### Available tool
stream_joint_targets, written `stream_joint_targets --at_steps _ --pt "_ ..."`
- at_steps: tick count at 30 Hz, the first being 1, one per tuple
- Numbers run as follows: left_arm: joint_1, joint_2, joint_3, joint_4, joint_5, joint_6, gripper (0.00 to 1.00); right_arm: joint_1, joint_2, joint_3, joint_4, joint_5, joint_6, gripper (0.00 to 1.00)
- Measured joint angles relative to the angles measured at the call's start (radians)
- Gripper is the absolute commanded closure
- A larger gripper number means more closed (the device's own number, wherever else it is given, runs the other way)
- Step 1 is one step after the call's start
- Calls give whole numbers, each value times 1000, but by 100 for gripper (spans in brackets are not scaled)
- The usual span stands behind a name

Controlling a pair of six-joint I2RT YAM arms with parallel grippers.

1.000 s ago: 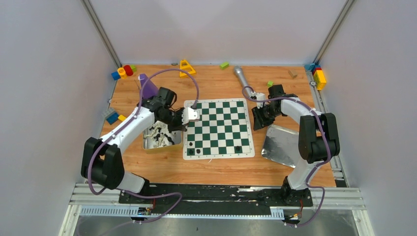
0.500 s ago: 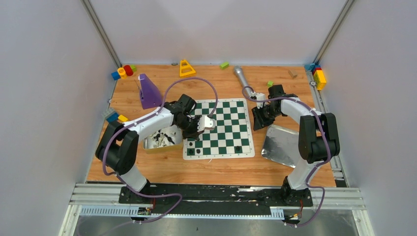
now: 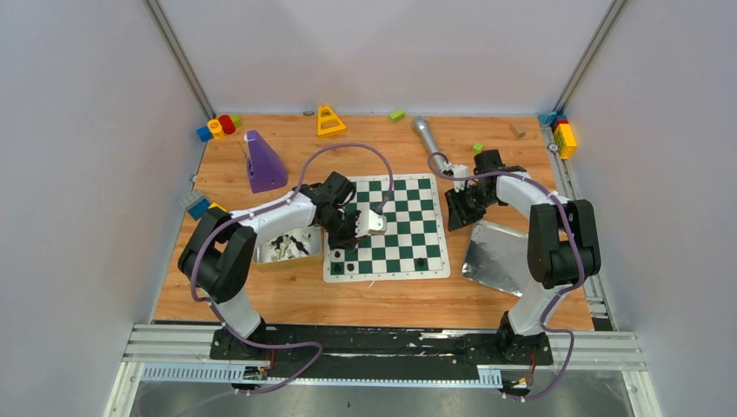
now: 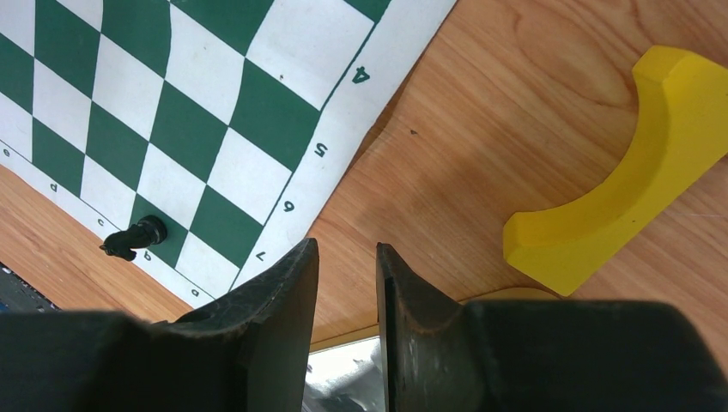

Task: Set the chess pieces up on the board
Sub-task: Place the chess piece on the chessboard.

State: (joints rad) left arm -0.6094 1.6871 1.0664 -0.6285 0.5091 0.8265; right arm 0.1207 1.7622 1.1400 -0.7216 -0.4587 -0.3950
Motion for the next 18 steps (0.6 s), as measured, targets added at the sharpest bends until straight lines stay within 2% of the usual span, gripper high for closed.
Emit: stream_joint_targets --at_steps 11,18 --pt "-9 34 -1 0 -39 -3 95 0 0 0 0 0 -2 68" --pt "-12 38 -1 0 -44 -3 84 0 0 0 0 0 -4 68"
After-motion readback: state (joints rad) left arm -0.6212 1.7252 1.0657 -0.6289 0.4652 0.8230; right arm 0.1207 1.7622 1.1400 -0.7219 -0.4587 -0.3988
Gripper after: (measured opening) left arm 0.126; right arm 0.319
